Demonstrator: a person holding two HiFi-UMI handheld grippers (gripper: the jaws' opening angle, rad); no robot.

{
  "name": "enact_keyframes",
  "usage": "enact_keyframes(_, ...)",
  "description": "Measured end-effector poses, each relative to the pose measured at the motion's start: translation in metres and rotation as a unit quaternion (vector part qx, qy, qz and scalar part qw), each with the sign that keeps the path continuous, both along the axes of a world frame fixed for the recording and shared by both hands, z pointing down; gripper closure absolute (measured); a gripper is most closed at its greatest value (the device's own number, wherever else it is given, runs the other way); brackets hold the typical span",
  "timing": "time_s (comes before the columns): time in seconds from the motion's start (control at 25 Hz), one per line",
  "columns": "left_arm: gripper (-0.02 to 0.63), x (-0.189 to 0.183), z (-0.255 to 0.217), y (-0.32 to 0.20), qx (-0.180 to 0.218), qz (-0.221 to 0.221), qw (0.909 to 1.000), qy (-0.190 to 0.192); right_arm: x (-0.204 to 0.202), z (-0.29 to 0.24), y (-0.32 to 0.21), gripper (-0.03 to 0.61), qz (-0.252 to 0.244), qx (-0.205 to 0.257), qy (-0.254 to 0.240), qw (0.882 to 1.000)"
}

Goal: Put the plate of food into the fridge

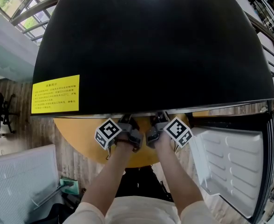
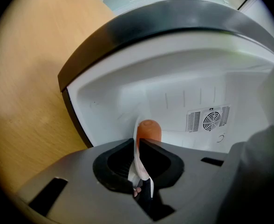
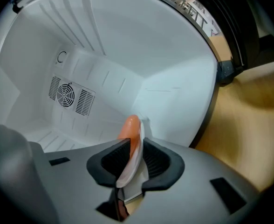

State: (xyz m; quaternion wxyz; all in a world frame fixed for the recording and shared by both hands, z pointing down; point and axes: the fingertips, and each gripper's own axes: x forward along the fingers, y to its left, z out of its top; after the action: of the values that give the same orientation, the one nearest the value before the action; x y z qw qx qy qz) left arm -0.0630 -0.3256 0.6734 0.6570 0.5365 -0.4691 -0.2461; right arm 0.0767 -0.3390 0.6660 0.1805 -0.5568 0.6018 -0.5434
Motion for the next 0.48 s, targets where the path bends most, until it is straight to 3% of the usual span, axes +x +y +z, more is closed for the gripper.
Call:
enact_keyframes(0.12, 0.577, -0.001, -0.001, 0.002, 0.001, 0.002, 1.0, -0.002, -0.002, -0.002, 0.001, 0.471, -0.004, 0.001, -0.004, 1.0)
enact_keyframes(0.48, 0.53, 0.001, -0.006, 0.006, 0.005, 0.013, 0.9999, 0.0, 0.013, 0.0, 0.011, 0.471, 0.003, -0.007, 0.015, 1.0)
